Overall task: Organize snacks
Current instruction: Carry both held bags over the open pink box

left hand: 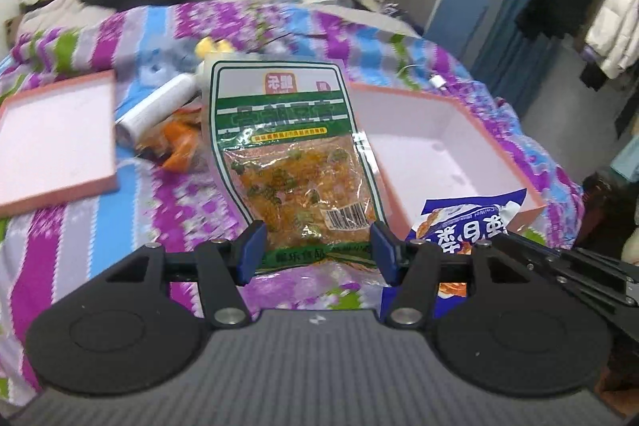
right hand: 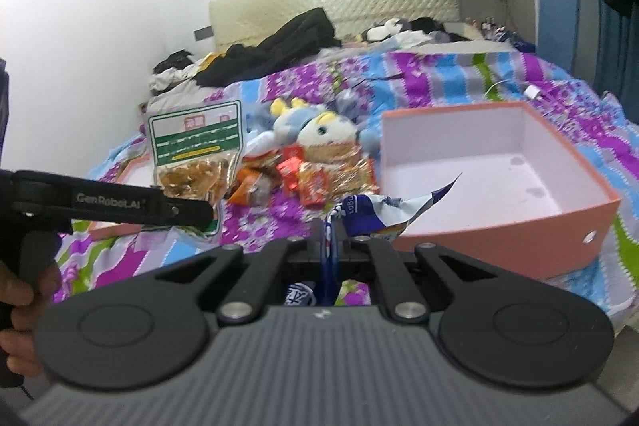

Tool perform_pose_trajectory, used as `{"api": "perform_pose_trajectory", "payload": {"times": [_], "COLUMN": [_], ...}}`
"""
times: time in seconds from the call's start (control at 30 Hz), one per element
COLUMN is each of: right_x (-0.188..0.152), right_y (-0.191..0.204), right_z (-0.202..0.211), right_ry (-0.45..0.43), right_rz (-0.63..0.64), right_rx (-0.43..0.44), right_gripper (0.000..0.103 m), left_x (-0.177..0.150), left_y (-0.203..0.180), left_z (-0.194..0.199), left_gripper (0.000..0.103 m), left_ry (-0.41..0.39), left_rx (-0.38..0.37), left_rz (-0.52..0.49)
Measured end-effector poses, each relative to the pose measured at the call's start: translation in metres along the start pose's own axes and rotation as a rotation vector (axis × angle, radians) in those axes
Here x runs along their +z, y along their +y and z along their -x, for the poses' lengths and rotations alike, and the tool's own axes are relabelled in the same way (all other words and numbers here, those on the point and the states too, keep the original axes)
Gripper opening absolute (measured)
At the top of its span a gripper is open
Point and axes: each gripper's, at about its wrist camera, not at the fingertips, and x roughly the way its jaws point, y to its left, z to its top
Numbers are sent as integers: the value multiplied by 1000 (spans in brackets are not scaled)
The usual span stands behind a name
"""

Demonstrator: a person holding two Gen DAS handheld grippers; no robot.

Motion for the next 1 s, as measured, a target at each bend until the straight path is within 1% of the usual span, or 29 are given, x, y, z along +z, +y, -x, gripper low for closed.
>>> {"api": "perform_pose_trajectory", "payload": {"times": [0.13,0.33,0.47,0.6,0.8,1.0], "right_x": [15,29,36,36,28,14], "right_y": [-21,-59,-86,-117,-155,-183], "right_z": [-5,-27,-50,-76,-114,-145], "right_ry": [-15,-21,-12,14,76,129], "right_rz": [7,-12,-24,-19,-48,-109], "right_rx": [-39,-100,-158,-237,-296,-312], "right_gripper": [6,6,6,6,6,7], "left_x": [17,45,62,73,81,73], "left_y": [-24,-59,-78,-90,-98,-103], "left_z": [-16,-60,-106,-155,-225,-270], "left_gripper": [63,63,63,63,63,64], "left_ry": [0,23,57,89,171,225], "left_rx": [-48,-121,-158,-199,-224,-253], "left_rz": [-24,-64,-88,-111,-128,-177]}}
